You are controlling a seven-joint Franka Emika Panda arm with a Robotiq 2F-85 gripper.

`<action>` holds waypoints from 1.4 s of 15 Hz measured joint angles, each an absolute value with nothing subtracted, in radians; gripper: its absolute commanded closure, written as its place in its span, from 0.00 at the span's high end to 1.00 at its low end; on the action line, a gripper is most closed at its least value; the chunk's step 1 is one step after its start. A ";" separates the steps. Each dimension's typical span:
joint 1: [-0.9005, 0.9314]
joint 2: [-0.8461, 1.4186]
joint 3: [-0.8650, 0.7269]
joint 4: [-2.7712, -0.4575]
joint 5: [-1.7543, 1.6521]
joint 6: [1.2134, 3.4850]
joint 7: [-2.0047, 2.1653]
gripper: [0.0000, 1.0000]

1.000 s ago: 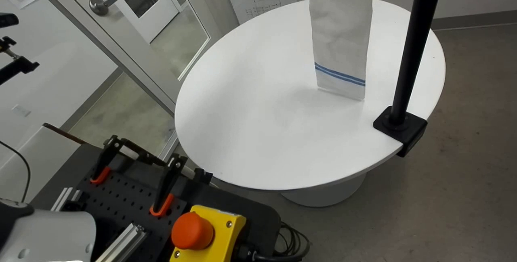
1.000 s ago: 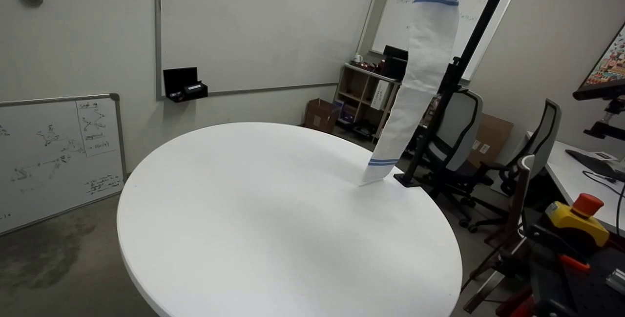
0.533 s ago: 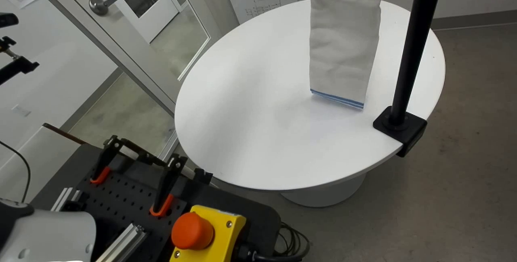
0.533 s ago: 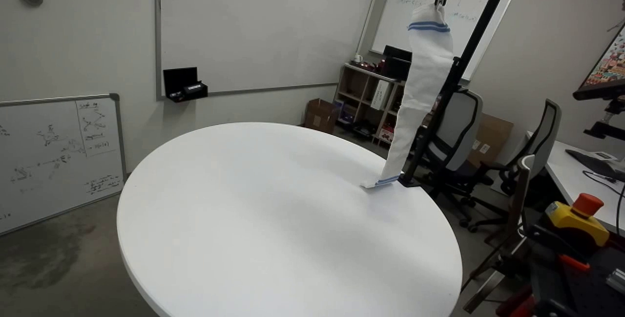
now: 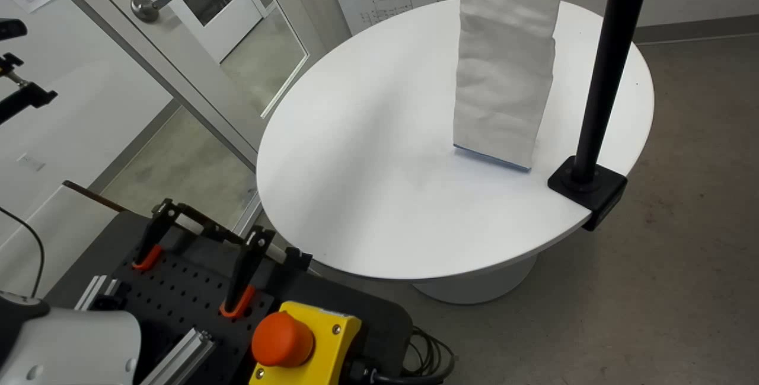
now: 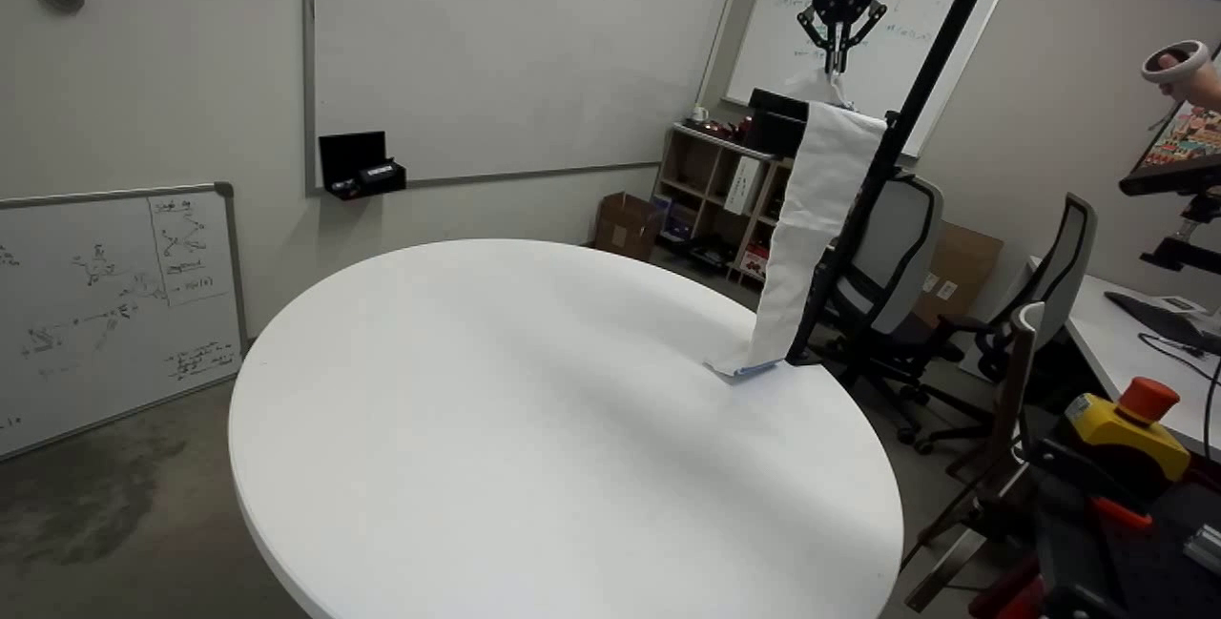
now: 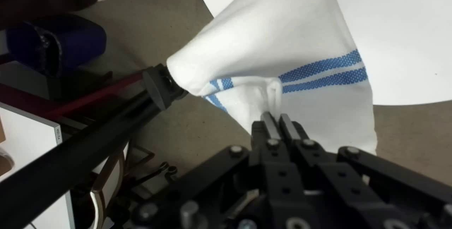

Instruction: Pick the cloth and hang it on the object

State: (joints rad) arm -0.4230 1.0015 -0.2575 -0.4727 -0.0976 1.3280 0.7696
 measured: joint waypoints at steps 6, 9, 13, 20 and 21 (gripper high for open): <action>-0.421 1.119 -0.278 -0.459 -0.162 1.297 0.788 0.34; -0.414 1.159 -0.288 -0.459 -0.179 1.286 0.791 0.55; -0.397 1.176 -0.294 -0.457 -0.194 1.285 0.792 0.85; -0.340 1.142 -0.313 -0.444 -0.229 1.295 0.791 1.00; -0.331 1.132 -0.314 -0.443 -0.233 1.301 0.791 1.00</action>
State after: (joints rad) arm -0.3311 1.1321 -0.3142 -0.4425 -0.2335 1.3012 0.7912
